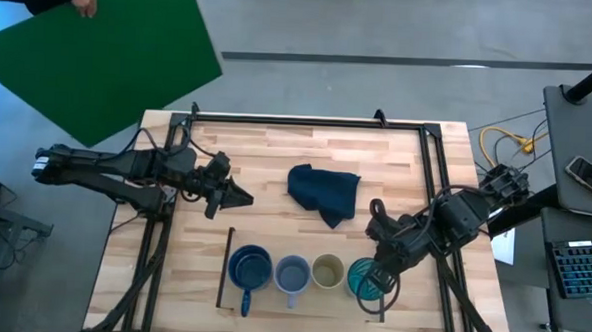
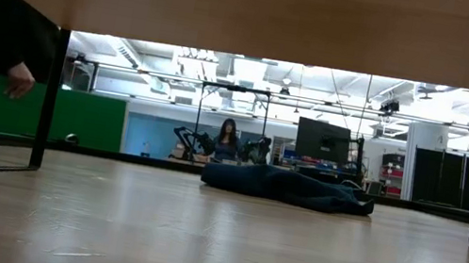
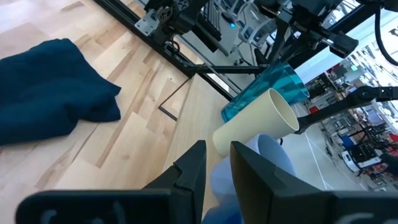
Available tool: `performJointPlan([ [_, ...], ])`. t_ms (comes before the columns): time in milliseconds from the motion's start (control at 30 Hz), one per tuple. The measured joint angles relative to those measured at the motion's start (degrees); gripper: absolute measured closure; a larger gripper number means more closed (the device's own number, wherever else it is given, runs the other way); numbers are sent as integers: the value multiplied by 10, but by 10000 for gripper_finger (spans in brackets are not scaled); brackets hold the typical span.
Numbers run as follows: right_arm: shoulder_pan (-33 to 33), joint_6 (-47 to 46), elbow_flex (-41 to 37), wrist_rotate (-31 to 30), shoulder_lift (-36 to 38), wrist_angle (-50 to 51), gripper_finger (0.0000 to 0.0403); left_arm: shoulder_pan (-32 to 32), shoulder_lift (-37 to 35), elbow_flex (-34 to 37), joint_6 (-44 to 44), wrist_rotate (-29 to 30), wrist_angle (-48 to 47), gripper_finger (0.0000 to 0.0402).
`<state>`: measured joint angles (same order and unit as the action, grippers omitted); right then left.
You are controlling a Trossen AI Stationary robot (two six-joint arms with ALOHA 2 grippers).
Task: Stack small to large cups/mugs on shelf
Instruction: Put the blue cup on the shelf, then return to Home Position
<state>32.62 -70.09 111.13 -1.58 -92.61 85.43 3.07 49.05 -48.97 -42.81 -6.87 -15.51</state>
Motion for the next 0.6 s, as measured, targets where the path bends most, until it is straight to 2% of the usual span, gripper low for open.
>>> performJointPlan([
  [467, 0, -4, 43, -2, 4, -3, 346, 0, -1, 0, 0, -1, 0, 343],
  [600, 0, 11, 71, -24, 4, -4, 346, 0, -1, 0, 0, -1, 0, 343],
])
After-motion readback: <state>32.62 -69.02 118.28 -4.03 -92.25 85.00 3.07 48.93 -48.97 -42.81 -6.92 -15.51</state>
